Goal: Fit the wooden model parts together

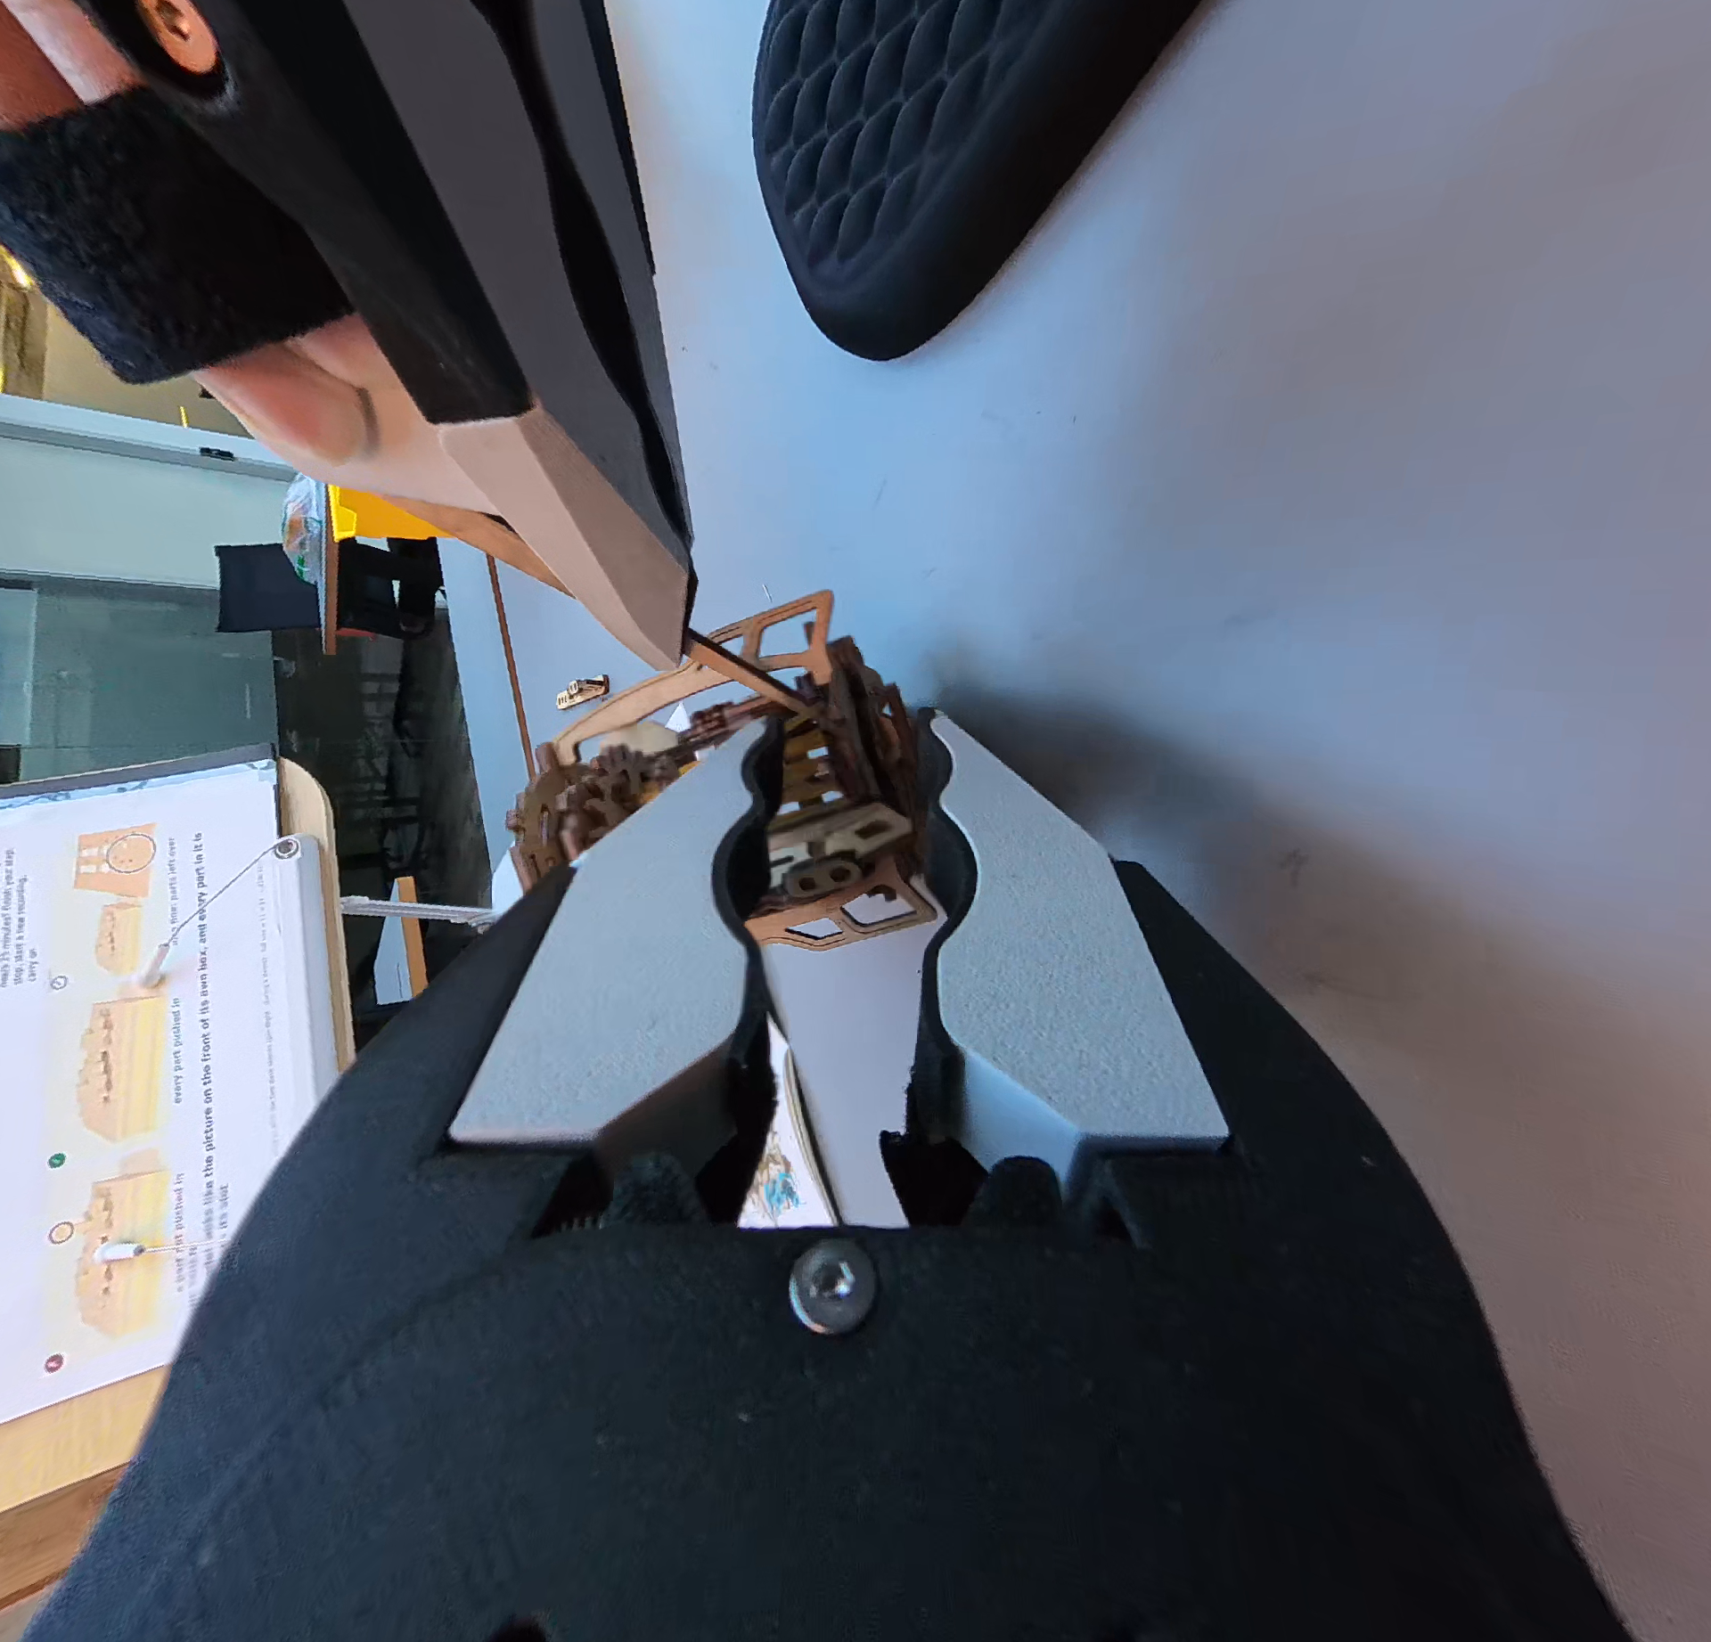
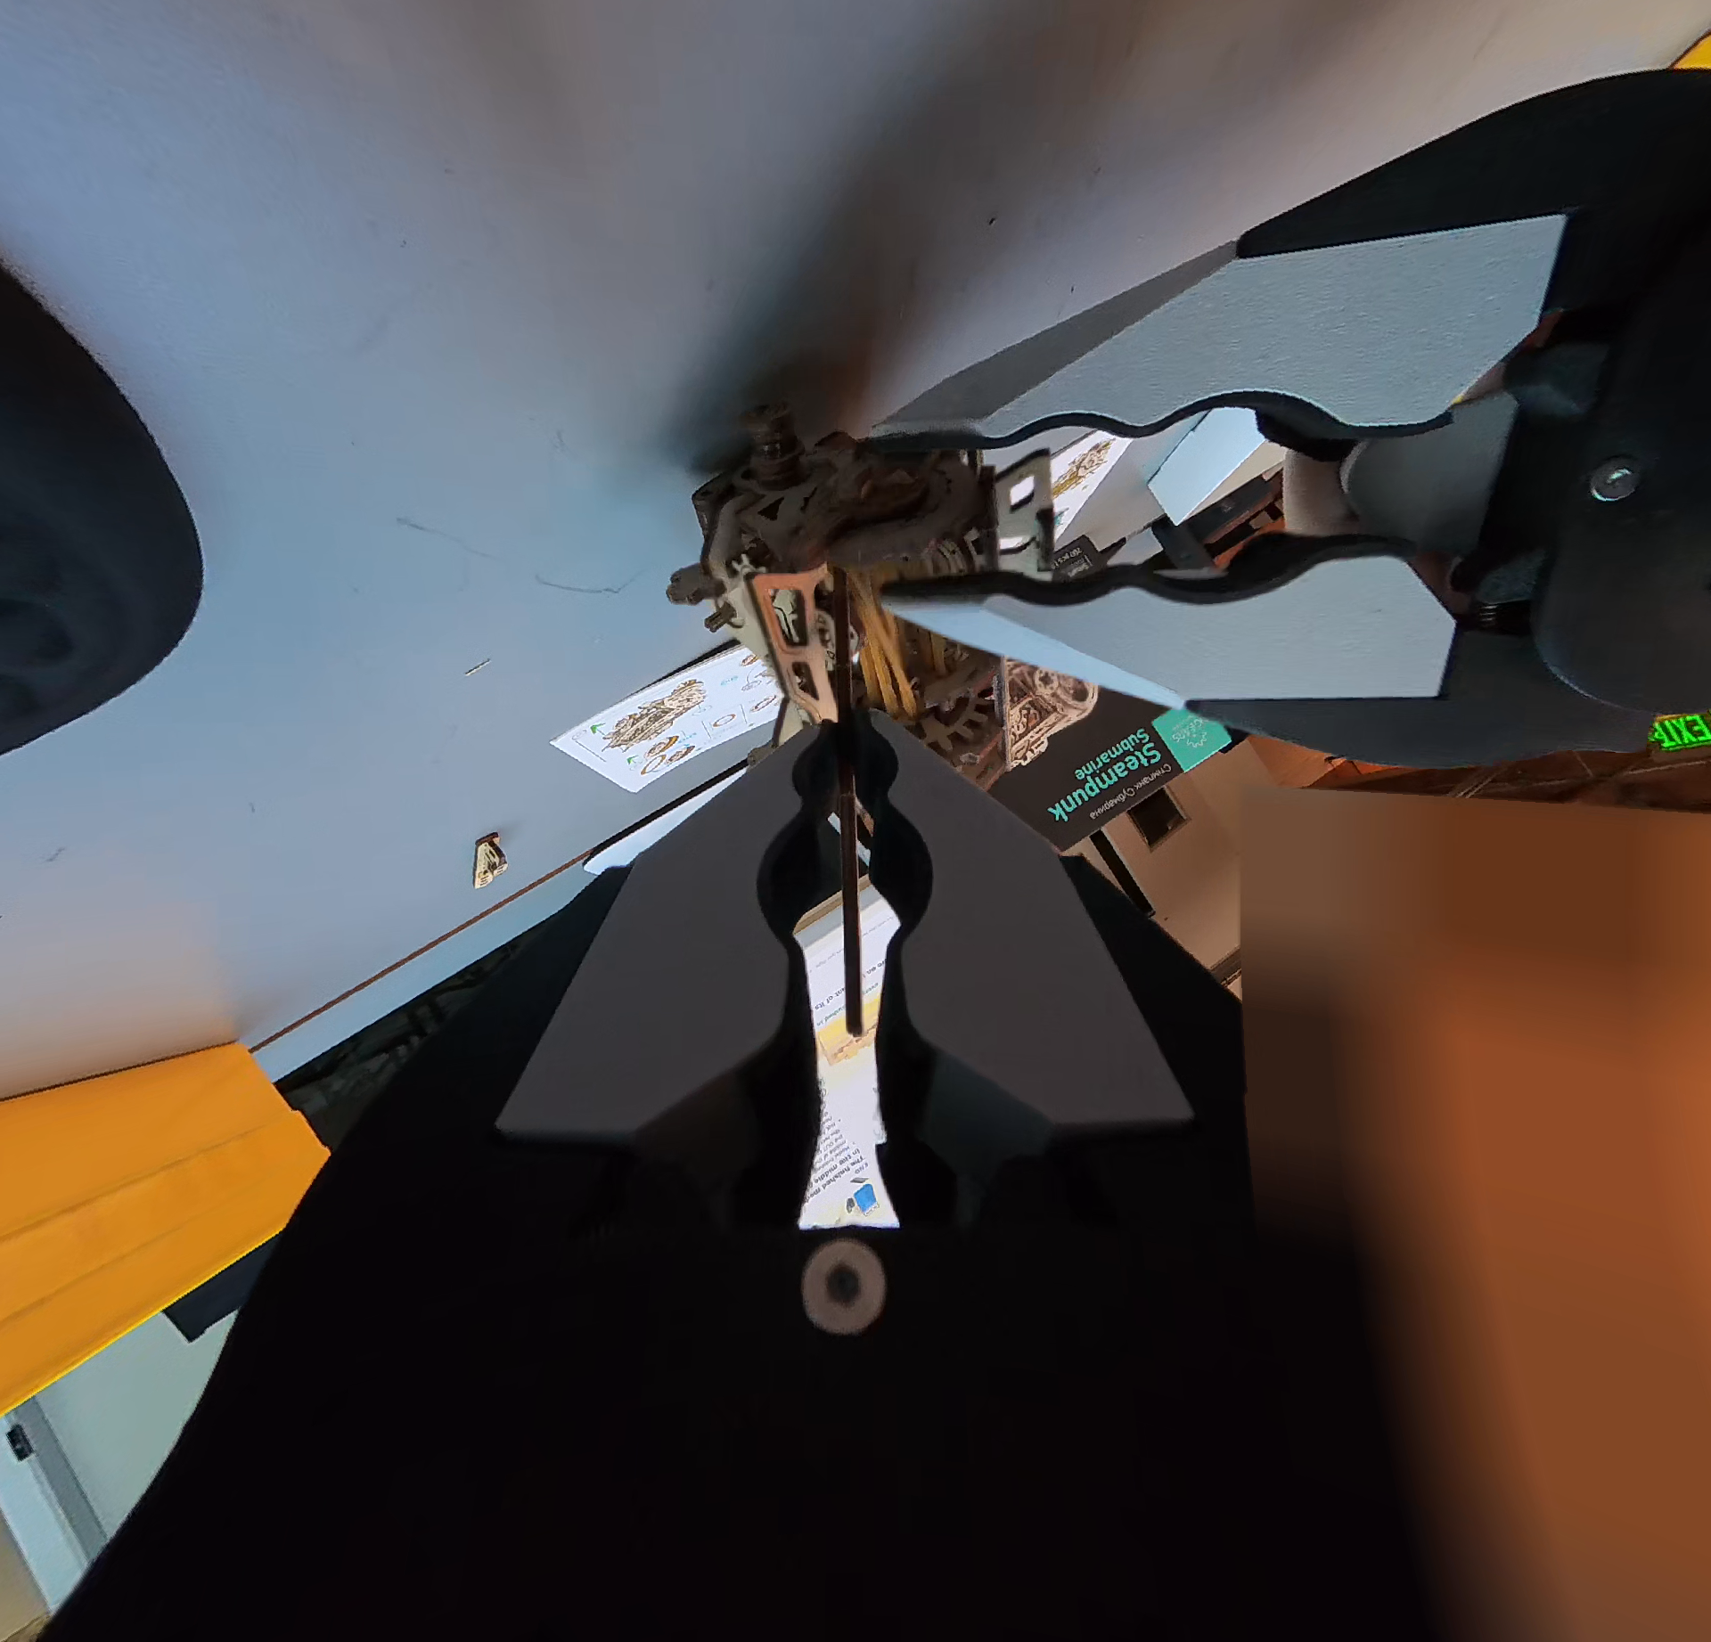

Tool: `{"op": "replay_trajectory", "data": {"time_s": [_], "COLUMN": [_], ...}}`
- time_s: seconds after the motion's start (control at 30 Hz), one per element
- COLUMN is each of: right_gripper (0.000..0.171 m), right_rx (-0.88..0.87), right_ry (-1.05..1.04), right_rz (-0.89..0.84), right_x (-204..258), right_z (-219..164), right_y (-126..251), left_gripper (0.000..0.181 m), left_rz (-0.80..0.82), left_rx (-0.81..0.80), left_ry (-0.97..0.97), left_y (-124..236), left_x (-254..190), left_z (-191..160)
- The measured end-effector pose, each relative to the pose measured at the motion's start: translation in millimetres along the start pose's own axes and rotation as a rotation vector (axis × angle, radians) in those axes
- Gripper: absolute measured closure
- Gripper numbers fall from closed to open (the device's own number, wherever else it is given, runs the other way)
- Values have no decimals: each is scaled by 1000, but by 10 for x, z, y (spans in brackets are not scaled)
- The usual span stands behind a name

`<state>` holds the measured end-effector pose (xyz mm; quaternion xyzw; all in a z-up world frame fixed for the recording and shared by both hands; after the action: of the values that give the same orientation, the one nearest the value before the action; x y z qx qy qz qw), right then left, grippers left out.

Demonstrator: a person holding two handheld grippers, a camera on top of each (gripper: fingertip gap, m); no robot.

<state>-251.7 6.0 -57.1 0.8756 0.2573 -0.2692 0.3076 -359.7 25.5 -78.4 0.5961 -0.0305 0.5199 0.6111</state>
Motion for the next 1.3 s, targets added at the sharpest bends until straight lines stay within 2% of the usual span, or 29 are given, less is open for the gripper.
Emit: {"op": "replay_trajectory", "data": {"time_s": [0.03, 0.23, 0.5, 0.63, 0.9, 1.3], "right_gripper": [169, 170, 170, 170, 170, 170], "right_rx": [-6, -11, -7, -9, 4, 31], "right_ry": [-3, -4, -5, -9, -48, -81], "right_rz": [-3, -14, -25, -23, -1, 18], "right_x": [-6, 4, 3, 6, 5, 65], "right_z": [4, 37, 42, 39, 31, -35], "right_y": [6, -44, -74, -73, -64, -52], "left_gripper": [148, 149, 142, 146, 160, 151], "left_rz": [3, 9, 57, 115, 84, 154], "left_rx": [6, 35, 42, 35, 39, 50], "left_ry": [-4, -68, -39, -37, -14, 81], "left_y": [-3, -24, 42, 102, -20, -82], "left_x": [7, -2, 11, 3, 13, 104], "left_z": [3, 20, 0, 4, 0, 15]}}
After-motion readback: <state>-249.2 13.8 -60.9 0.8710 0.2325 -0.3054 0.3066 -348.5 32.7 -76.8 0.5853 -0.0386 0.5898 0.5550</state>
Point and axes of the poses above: each gripper's, where its closed fingertips meet, y back along the fingers, z out of its top, x = y × z across the jaws, the point moved 8 cm from there along y, back along the fingers, and after that the axes turned 12 degrees about -z, right-handed, at the moved point
